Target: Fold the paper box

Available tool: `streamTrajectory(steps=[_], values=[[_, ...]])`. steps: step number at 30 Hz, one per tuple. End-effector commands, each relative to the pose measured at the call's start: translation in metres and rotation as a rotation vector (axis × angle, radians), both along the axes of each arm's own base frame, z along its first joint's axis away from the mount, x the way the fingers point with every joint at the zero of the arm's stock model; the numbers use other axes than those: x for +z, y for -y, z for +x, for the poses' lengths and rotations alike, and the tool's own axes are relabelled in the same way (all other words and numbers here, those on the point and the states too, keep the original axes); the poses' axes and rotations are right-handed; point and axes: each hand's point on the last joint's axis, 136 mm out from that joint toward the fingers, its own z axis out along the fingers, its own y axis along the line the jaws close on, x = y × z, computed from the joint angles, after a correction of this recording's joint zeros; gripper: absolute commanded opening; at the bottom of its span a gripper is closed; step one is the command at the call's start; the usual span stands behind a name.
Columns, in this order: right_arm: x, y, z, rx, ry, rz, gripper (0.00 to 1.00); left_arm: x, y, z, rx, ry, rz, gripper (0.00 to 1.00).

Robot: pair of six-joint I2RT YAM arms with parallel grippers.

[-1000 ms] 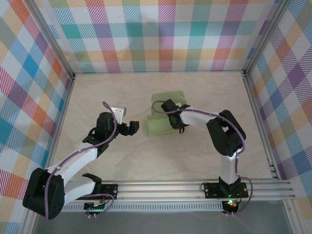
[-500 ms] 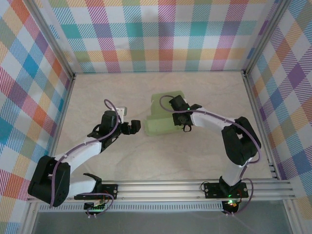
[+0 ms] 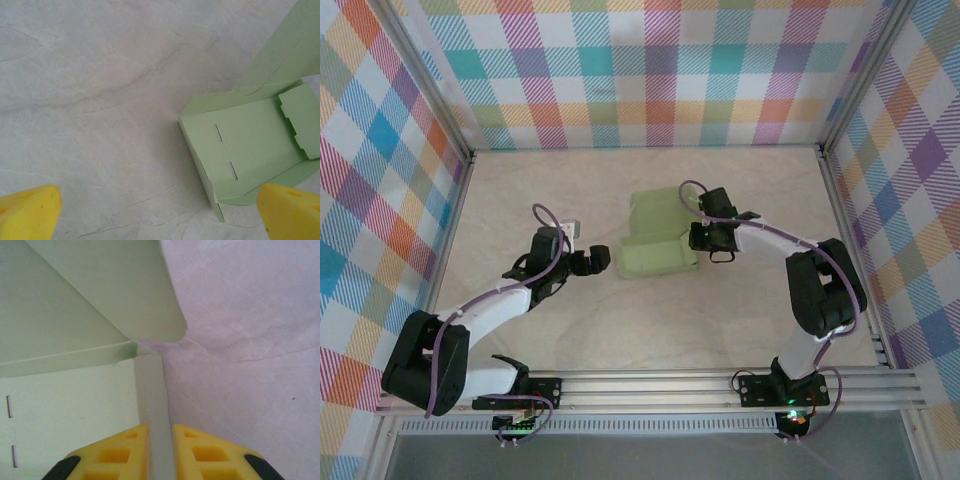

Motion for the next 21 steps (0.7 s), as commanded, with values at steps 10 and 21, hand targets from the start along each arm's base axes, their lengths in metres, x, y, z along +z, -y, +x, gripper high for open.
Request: streamTrajectory(steps=[10,21], values=[[-0.01,-0.013,-0.01,0.018,-0.071,0.134,0.18,0.01,0.004,0.007,-0.013,0.022,-0.015,1.0],[0.003,-0.002,-0.011,-0.024,-0.024,0.158,0.24,0.008,0.006,0.008,-0.021,0.019,-0.012,1.0]])
